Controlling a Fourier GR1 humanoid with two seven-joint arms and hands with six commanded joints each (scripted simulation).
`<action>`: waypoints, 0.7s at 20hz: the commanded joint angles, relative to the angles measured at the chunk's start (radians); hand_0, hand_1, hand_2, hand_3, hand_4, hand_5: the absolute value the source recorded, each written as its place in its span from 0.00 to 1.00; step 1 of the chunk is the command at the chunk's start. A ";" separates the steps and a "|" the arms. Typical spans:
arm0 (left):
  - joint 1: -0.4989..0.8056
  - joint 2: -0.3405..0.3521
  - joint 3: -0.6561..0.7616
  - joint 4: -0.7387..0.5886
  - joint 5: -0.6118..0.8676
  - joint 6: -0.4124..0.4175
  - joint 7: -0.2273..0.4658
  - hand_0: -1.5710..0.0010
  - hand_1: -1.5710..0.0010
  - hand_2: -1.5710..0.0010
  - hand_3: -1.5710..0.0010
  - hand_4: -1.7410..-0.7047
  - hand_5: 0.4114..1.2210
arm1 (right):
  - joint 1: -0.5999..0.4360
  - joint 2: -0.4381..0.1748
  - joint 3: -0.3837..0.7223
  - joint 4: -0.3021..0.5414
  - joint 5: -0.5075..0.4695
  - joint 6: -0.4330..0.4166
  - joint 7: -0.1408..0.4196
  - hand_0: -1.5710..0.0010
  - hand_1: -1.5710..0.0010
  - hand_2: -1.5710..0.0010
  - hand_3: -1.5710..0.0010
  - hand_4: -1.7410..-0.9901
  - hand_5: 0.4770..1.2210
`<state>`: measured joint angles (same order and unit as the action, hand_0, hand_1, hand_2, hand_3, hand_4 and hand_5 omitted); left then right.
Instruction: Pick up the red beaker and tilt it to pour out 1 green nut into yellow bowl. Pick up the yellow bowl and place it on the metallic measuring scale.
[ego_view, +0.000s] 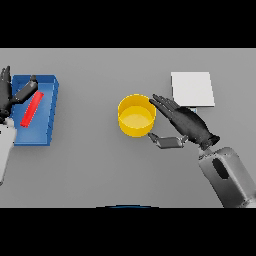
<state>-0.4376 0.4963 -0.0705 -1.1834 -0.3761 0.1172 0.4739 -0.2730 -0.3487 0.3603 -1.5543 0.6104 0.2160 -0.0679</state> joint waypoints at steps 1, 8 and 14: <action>0.003 -0.003 -0.001 -0.005 0.004 -0.002 -0.001 0.99 1.00 1.00 1.00 0.97 0.34 | -0.034 -0.014 0.021 0.019 0.023 0.020 -0.010 1.00 1.00 1.00 1.00 0.72 0.27; 0.006 0.008 0.000 -0.005 0.004 -0.010 0.004 1.00 1.00 1.00 1.00 0.96 0.36 | -0.246 -0.095 0.192 0.168 0.197 0.128 -0.122 1.00 1.00 1.00 1.00 0.70 0.31; 0.009 0.022 0.012 0.004 0.014 -0.018 -0.006 1.00 1.00 1.00 1.00 0.96 0.35 | -0.346 -0.042 0.271 0.291 0.243 0.188 -0.131 1.00 1.00 1.00 1.00 0.69 0.33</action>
<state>-0.4287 0.5183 -0.0585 -1.1799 -0.3618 0.0996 0.4693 -0.6193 -0.3899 0.6311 -1.2638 0.8536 0.4037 -0.1961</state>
